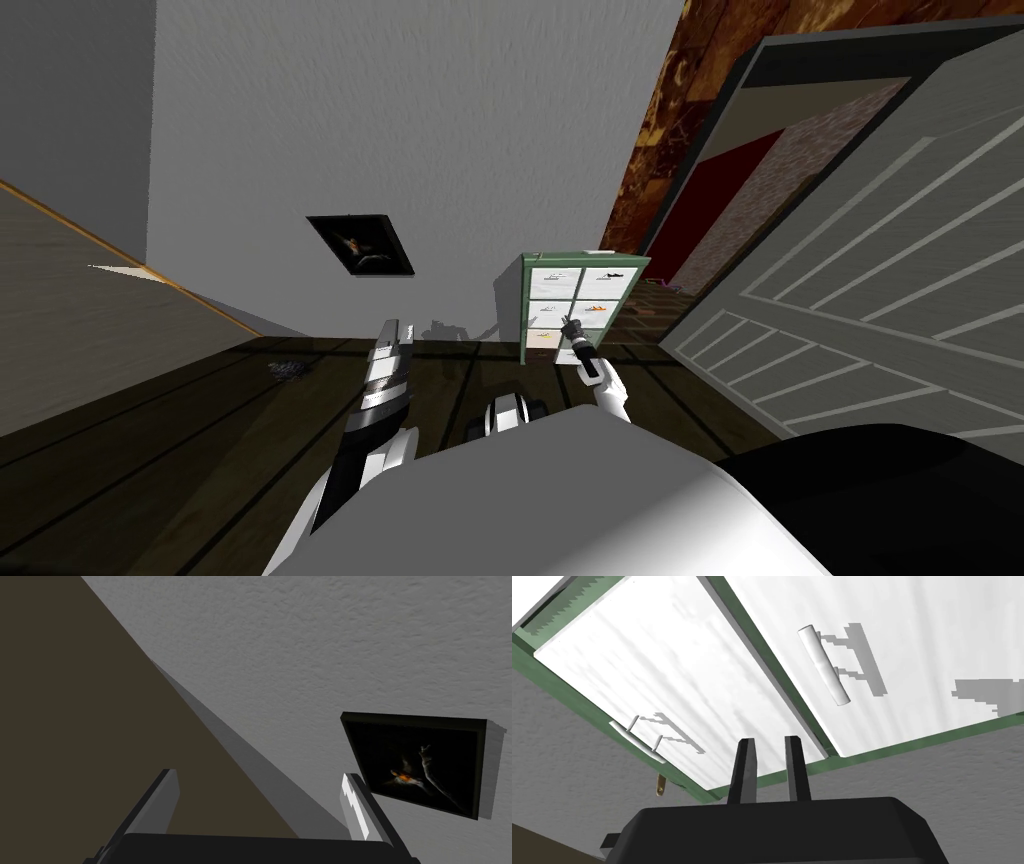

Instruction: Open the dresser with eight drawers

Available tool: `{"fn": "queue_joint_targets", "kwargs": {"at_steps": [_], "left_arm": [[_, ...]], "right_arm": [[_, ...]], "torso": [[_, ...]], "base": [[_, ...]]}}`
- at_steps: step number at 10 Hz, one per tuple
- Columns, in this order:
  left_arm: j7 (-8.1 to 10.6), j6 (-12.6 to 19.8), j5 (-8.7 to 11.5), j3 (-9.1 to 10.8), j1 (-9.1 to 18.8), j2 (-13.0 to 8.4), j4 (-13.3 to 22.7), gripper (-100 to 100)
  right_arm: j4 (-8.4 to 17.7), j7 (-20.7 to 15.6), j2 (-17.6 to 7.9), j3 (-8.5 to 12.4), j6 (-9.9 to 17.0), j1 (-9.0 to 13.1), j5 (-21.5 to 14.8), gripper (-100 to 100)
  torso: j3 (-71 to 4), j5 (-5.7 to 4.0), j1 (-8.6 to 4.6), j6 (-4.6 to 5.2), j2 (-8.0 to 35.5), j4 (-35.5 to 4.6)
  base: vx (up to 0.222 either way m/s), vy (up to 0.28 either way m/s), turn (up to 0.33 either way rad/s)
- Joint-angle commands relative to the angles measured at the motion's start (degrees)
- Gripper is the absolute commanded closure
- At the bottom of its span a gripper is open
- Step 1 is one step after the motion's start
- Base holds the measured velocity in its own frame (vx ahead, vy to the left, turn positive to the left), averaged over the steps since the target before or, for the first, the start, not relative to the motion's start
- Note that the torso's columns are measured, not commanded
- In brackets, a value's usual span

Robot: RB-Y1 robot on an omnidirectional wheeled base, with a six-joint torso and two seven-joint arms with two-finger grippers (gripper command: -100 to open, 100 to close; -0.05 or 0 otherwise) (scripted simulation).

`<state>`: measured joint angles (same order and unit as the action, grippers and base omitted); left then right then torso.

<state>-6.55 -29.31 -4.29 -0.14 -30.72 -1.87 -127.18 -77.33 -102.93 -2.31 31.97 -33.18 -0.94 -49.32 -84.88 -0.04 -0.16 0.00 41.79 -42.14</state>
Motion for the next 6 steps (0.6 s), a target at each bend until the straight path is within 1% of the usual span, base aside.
{"fn": "queue_joint_targets", "kwargs": {"at_steps": [1,2,3,4,5,6], "left_arm": [[0.0,0.0,0.0,0.0,-0.01,0.0,0.0,0],[0.0,0.0,0.0,0.0,-0.01,0.0,0.0,0],[0.0,0.0,0.0,0.0,-0.01,0.0,0.0,0],[0.0,0.0,0.0,0.0,-0.01,0.0,0.0,0],[0.0,0.0,0.0,0.01,-0.01,-0.01,0.0,0],[0.0,0.0,0.0,0.01,-0.02,-0.01,0.0,0]], "right_arm": [[0.01,-0.23,-2.83,0.04,-0.03,-0.05,-0.13,-100],[0.01,-0.44,-4.53,0.08,-0.04,-0.12,-0.28,-100],[0.0,-0.7,-5.69,0.13,-0.06,-0.2,-0.45,-100],[0.05,-1.75,-5.83,0.29,-0.11,-0.55,-1.19,-100],[0.08,-2.25,-5.3,0.36,-0.12,-0.72,-1.54,-100],[0.14,-2.83,-5.95,0.45,-0.14,-0.93,-1.96,-100]], "torso": [[0.1,0.01,0.04,0.0,0.15,-0.04],[0.22,0.02,0.1,0.0,0.35,-0.1],[0.31,0.04,0.14,0.0,0.48,-0.14],[0.33,0.04,0.15,0.0,0.51,-0.15],[0.25,0.02,0.08,-0.01,0.36,-0.11],[0.21,0.0,0.05,-0.01,0.33,-0.09]], "base": [[0.026,-0.007,0.004],[0.037,-0.01,0.01],[0.049,-0.019,0.012],[0.106,-0.048,0.039],[0.13,-0.074,0.045],[0.139,-0.061,0.038]]}}
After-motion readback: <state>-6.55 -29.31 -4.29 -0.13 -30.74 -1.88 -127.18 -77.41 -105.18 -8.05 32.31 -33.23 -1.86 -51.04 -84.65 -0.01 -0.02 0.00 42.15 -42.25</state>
